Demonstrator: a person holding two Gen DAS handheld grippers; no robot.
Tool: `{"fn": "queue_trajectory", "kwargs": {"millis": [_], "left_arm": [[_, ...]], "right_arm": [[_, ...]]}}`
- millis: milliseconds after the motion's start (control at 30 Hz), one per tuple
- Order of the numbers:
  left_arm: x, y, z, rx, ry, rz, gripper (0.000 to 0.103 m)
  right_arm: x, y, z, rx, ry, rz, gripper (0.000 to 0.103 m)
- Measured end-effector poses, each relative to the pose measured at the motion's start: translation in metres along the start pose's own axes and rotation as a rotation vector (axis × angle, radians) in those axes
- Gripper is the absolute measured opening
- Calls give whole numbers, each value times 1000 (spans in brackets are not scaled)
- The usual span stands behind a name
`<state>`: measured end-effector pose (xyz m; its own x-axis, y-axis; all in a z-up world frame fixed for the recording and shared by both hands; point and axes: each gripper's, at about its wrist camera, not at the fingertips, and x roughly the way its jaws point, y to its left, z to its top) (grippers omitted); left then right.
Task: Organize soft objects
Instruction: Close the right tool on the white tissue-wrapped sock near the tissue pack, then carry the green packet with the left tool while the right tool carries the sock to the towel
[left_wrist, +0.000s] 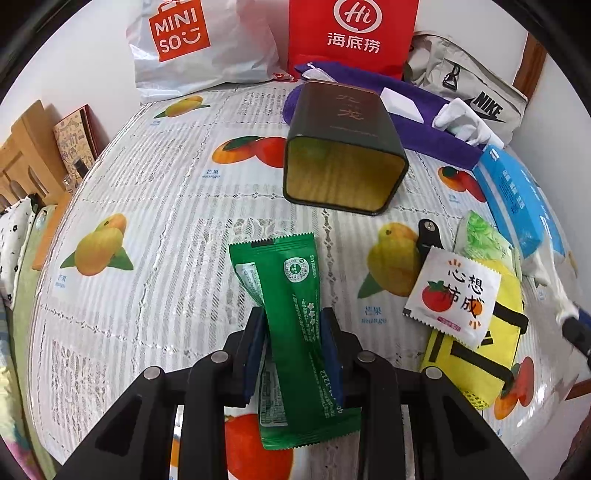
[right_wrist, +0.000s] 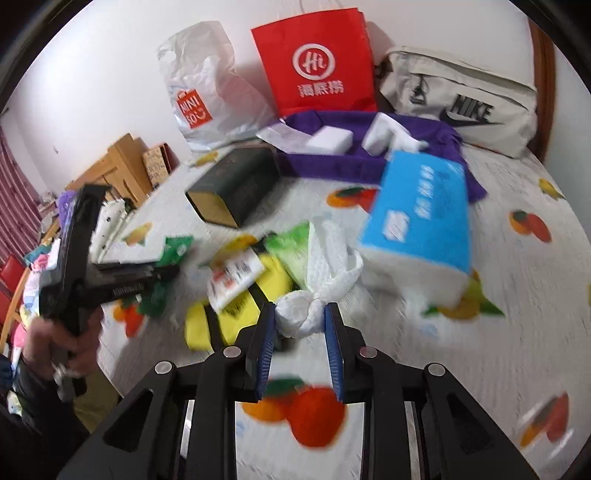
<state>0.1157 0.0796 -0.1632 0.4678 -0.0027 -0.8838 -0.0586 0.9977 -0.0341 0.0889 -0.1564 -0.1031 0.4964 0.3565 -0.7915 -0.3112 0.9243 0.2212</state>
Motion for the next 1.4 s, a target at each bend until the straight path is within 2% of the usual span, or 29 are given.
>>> {"fn": "queue_trajectory", "kwargs": {"millis": [100,333,400,467,667,800,867,900,967,1033,1167,1333,1400], "left_arm": [[-1,-5,-3,7,-8,5,29],[1,-9,-4,12,-22,11,32],[1,-10,-4,16,-24,11,34],[2,-12,-4,23,-27,11,40],[5,-20,-3,43,-39,7,57],[6,-21,-4,50,-57,11,57],[5,-20,-4,50,-62,7,53],[5,-20,-5,53,-66,10,49],[4,-19,-5,54,-75,11,34],[3,-17,-6,61,-78,4,26],[-1,-12,-6,32,-72,-30,21],[-4,-7,-8,-6,-55,-84,20],[-6,-8,-9,-1,-56,-76,20]], "right_arm": [[-2,-14,-16,8,26,-61,27],[13,-33,-40,33,55,-85,31],[13,-34,-42,37,59,-83,44],[14,-36,-42,50,52,-104,52],[25,-34,-39,50,61,-103,53],[32,-19,-41,-17,44,-186,53],[34,-17,-40,-18,27,-212,49],[34,-17,-40,-20,23,-221,40],[33,-18,-39,-26,16,-235,29],[32,-20,-39,-19,16,-223,28],[29,-23,-41,-18,24,-215,27],[23,-32,-43,16,41,-207,27],[20,-36,-43,26,45,-209,27]]}}
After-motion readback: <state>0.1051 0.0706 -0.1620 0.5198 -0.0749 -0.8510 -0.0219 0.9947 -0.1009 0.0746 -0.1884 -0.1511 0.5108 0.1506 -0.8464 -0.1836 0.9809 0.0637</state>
